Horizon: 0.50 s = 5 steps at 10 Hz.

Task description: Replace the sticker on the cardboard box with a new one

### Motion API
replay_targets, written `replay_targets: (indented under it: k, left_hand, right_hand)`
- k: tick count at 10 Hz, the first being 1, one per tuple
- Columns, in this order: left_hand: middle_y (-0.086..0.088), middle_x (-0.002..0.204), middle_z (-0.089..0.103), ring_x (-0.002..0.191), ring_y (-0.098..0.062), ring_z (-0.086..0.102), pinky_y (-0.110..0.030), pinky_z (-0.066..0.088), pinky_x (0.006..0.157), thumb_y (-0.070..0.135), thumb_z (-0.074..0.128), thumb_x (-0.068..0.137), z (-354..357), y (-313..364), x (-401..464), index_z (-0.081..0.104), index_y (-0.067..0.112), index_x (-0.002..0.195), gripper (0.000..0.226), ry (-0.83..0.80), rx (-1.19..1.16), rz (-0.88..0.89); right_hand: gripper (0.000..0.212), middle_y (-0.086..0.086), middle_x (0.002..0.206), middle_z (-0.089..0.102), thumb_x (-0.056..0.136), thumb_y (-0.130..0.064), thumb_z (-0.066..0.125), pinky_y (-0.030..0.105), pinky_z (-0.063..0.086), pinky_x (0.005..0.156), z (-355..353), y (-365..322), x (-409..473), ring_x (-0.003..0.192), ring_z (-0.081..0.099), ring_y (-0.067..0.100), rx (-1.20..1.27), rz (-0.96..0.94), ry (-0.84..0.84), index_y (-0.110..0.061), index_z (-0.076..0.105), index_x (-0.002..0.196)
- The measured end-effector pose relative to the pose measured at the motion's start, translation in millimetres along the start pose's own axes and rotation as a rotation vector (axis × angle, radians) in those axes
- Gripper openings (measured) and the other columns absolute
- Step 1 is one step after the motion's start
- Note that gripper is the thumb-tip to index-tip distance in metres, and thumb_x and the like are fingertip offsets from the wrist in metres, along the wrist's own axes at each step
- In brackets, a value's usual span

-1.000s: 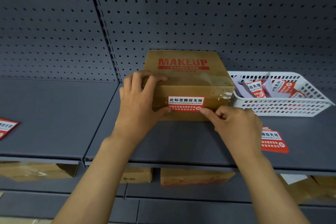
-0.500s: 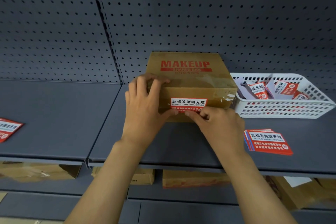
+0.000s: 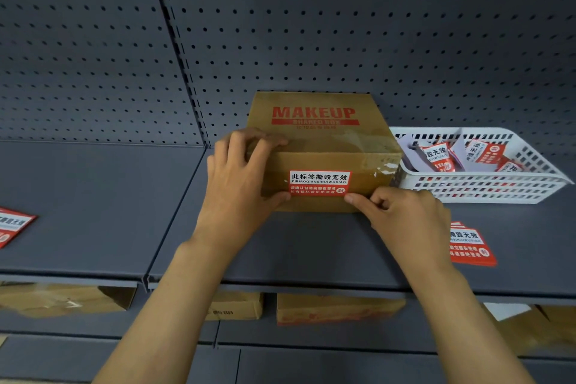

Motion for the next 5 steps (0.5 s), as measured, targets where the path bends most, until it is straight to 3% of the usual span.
replay_targets:
  k: [2, 3, 4, 5]
  left_hand:
    - [-0.002, 0.136, 0.044, 0.126, -0.026, 0.044, -0.040, 0.042, 0.101, 0.017, 0.085, 0.065, -4, -1, -4, 0.049, 0.028, 0.134, 0.079, -0.011, -0.110, 0.000]
    - [0.001, 0.136, 0.043, 0.130, -0.019, 0.044, -0.028, 0.038, 0.109, 0.006, 0.076, 0.076, -10, 4, -16, 0.051, 0.025, 0.133, 0.065, 0.081, -0.331, -0.125]
    - [0.008, 0.125, 0.044, 0.124, -0.014, 0.047, -0.021, 0.038, 0.104, 0.004, 0.071, 0.084, -17, 11, -31, 0.055, 0.024, 0.126, 0.049, 0.206, -0.451, -0.263]
    - [0.005, 0.122, 0.052, 0.116, -0.008, 0.051, -0.012, 0.043, 0.093, 0.008, 0.067, 0.090, -22, 24, -47, 0.057, 0.025, 0.122, 0.038, 0.236, -0.557, -0.363]
  right_hand:
    - [0.053, 0.004, 0.044, 0.059, 0.078, -0.067, 0.063, 0.028, 0.036, 0.052, -8, 9, -8, 0.049, 0.058, 0.032, -0.006, 0.016, -0.027, -0.020, 0.063, 0.054]
    - [0.053, -0.002, 0.040, 0.048, 0.082, -0.063, 0.064, 0.024, 0.030, 0.048, -20, 14, -21, 0.043, 0.049, 0.025, -0.009, 0.013, -0.049, -0.020, 0.059, 0.050]
    - [0.056, -0.003, 0.037, 0.038, 0.085, -0.054, 0.067, 0.024, 0.032, 0.042, -34, 16, -38, 0.038, 0.042, 0.020, -0.010, -0.014, -0.051, -0.017, 0.052, 0.046]
    - [0.050, -0.001, 0.040, 0.050, 0.087, -0.051, 0.068, 0.027, 0.040, 0.044, -48, 21, -48, 0.041, 0.051, 0.021, 0.088, -0.008, -0.059, -0.017, 0.057, 0.050]
Point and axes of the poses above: each hand's wrist, its own x-axis towards the middle knuckle, its own z-axis out of the palm, y = z × x, the point moved 2 cm from there along x, towards the middle knuckle
